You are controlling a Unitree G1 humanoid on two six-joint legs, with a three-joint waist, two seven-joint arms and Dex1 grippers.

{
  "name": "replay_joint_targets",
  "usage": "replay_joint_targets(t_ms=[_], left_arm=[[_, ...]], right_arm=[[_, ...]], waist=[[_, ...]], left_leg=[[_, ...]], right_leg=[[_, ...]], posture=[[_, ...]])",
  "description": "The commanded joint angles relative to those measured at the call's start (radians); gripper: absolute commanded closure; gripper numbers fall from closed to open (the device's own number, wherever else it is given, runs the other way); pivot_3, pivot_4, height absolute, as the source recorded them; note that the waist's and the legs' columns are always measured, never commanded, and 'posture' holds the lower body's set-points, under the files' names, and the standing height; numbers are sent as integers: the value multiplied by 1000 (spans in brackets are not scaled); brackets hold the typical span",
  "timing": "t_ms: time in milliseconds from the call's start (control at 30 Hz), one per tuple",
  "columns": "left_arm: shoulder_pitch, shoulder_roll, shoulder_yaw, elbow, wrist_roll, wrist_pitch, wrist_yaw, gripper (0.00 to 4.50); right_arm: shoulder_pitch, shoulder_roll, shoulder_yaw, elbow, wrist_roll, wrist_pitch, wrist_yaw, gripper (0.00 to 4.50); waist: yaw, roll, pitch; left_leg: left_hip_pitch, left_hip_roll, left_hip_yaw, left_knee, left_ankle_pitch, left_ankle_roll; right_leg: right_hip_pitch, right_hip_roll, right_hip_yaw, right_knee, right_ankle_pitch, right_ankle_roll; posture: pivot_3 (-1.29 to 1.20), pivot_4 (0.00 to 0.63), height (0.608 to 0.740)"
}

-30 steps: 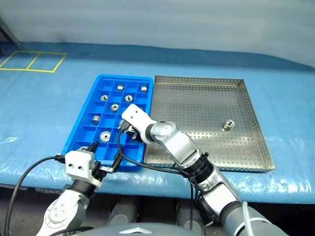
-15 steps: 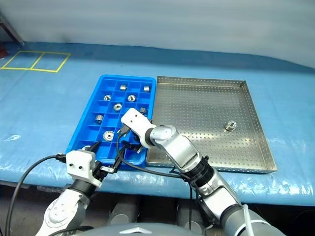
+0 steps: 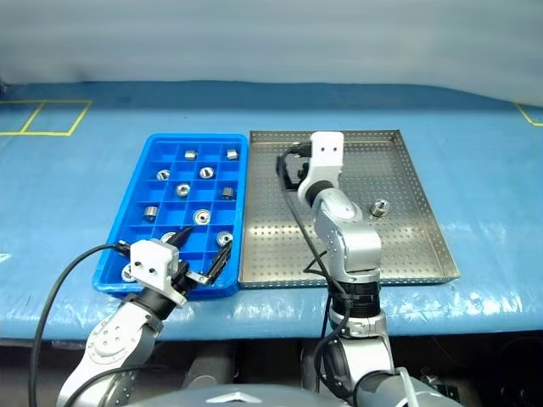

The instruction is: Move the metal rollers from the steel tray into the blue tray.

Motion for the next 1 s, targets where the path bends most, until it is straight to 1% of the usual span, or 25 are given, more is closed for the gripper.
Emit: replay_joint_targets(t_ms=[33, 233, 467, 700, 1000], left_arm=[[-34, 13, -4, 3, -23, 4, -26, 0], [-66, 26, -1, 22, -37, 10, -46, 0], [-79, 25, -2, 30, -36, 12, -51, 0], [-73, 22, 1, 26, -31, 10, -41, 0], [-58, 15, -1, 16, -25, 6, -27, 0]], right_arm=[[17, 10, -42, 15, -39, -114, -106, 36], [43, 19, -80, 104, -91, -241, -242, 36], [37, 35, -117, 214, -102, -329, -348, 36], [43, 5, -117, 290, -112, -369, -371, 36], [32, -5, -169, 357, -67, -373, -394, 36]], waist=[[-17, 1, 0], [-60, 1, -1], [-71, 2, -1], [-67, 2, -1], [-60, 2, -1]], left_leg=[[0, 0, 0, 0, 0, 0], [0, 0, 0, 0, 0, 0], [1, 0, 0, 0, 0, 0], [1, 0, 0, 0, 0, 0], [1, 0, 0, 0, 0, 0]], right_leg=[[0, 0, 0, 0, 2, 3], [0, 0, 1, 0, 2, 4], [1, 0, 1, 1, 3, 4], [1, 0, 1, 1, 3, 4], [1, 0, 1, 1, 3, 4]], posture=[[11, 150, 740], [-17, 150, 740], [-9, 150, 740], [29, 150, 740], [42, 150, 740]])
